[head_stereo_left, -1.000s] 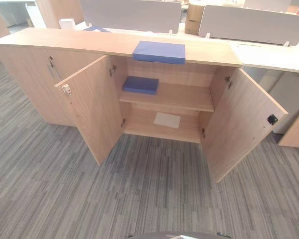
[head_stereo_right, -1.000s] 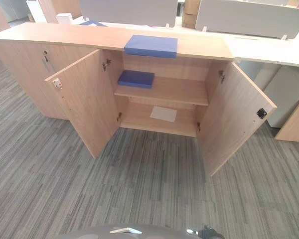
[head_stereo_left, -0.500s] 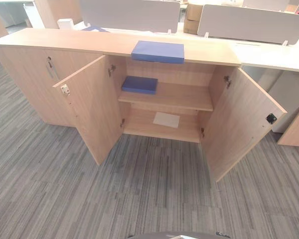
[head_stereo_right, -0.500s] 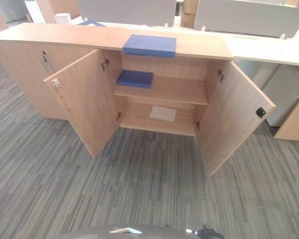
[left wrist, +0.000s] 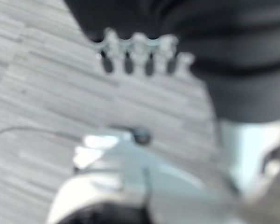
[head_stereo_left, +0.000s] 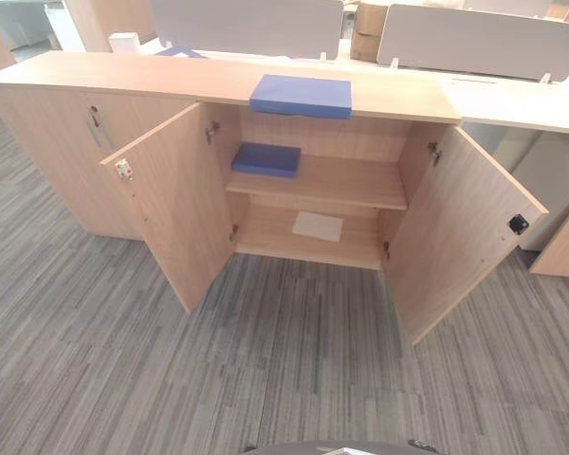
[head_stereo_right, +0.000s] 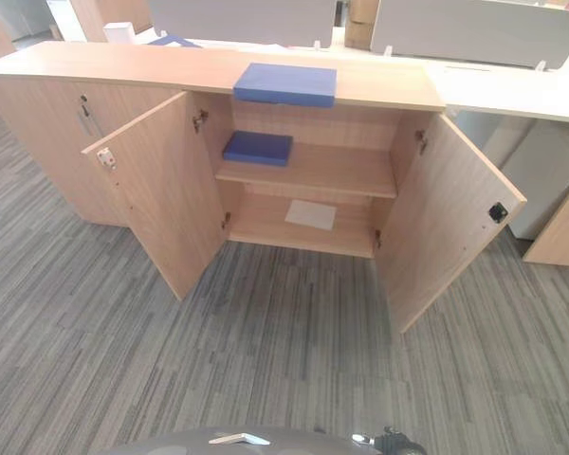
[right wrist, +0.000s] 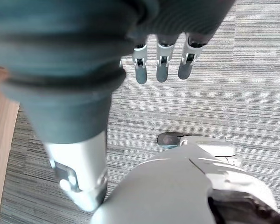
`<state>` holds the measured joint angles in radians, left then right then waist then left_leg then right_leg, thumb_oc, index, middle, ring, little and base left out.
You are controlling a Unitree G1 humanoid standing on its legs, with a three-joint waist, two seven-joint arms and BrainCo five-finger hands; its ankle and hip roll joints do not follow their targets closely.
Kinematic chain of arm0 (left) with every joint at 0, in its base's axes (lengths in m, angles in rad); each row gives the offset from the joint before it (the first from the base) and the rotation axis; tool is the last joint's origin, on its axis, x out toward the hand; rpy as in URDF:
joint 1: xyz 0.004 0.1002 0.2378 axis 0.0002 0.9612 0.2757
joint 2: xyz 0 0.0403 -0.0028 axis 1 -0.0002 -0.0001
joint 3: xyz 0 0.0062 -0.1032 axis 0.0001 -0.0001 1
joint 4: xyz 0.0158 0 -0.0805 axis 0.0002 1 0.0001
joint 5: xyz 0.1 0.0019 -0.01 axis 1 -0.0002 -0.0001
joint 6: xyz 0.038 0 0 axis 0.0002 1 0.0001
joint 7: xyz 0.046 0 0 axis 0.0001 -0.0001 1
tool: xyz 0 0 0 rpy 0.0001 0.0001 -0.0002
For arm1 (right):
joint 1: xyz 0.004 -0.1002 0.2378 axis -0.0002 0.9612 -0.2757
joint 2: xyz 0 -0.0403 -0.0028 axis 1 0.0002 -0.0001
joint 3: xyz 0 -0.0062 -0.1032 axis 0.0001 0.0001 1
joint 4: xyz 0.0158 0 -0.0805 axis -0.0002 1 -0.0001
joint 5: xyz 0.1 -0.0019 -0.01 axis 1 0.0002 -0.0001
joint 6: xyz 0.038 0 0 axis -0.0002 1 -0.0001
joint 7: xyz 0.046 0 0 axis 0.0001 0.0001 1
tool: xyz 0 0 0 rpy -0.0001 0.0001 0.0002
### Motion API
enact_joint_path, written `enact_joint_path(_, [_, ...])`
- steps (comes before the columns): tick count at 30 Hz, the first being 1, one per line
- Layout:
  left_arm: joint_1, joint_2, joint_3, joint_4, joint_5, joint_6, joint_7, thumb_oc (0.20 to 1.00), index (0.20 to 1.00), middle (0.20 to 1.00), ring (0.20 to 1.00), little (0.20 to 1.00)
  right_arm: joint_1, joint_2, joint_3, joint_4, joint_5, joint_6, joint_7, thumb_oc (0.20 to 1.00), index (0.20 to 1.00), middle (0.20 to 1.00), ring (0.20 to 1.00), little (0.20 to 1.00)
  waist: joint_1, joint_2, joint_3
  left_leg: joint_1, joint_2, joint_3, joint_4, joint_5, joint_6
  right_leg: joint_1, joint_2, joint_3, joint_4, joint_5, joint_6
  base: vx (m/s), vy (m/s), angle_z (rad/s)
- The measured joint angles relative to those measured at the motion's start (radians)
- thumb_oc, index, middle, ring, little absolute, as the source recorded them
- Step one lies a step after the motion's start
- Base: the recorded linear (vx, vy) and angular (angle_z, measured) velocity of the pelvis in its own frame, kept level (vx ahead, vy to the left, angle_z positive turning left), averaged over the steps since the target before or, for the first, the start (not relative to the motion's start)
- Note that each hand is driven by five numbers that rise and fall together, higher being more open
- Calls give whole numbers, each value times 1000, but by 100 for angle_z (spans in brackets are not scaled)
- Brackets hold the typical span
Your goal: Put the empty folder in the office cabinet
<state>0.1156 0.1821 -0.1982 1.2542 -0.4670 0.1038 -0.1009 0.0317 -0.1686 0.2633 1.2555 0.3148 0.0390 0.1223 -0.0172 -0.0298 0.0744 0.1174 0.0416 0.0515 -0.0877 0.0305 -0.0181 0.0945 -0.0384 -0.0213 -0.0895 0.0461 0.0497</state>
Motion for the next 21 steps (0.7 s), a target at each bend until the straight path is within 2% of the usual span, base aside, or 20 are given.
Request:
enact_joint_path(5, [-6, 0, 0, -1, 0, 0, 0, 1000, 1000, 1000, 1000, 1000, -14, 0, 0, 0, 1, -1, 0, 1000, 1000, 1000, 1000, 1000, -1, 4, 26, 4, 0, 0, 0, 2, -3, 4, 0, 0, 0, 0, 0, 18, 0, 0])
enact_joint_path(9, [0, -7, 0, -16, -2, 7, 1, 1000, 1000, 1000, 1000, 1000, -14, 0, -6, -2, 0, -3, 1, 1000, 1000, 1000, 1000, 1000, -1, 13, 29, 16, 0, 2, 0, -3, -3, 16, 0, 1, 0, -2, -2, 27, -5, 0])
enact_joint_path(21, [-11, -5, 2, -38, -11, 31, 1, 1000, 1000, 1000, 1000, 1000, -17, -3, -6, -2, 0, -11, 22, 1000, 1000, 1000, 1000, 1000, -1, 11, 23, 17, 1, 2, 0, -2, -4, 16, 1, 1, 0, -2, -2, 18, -17, 0])
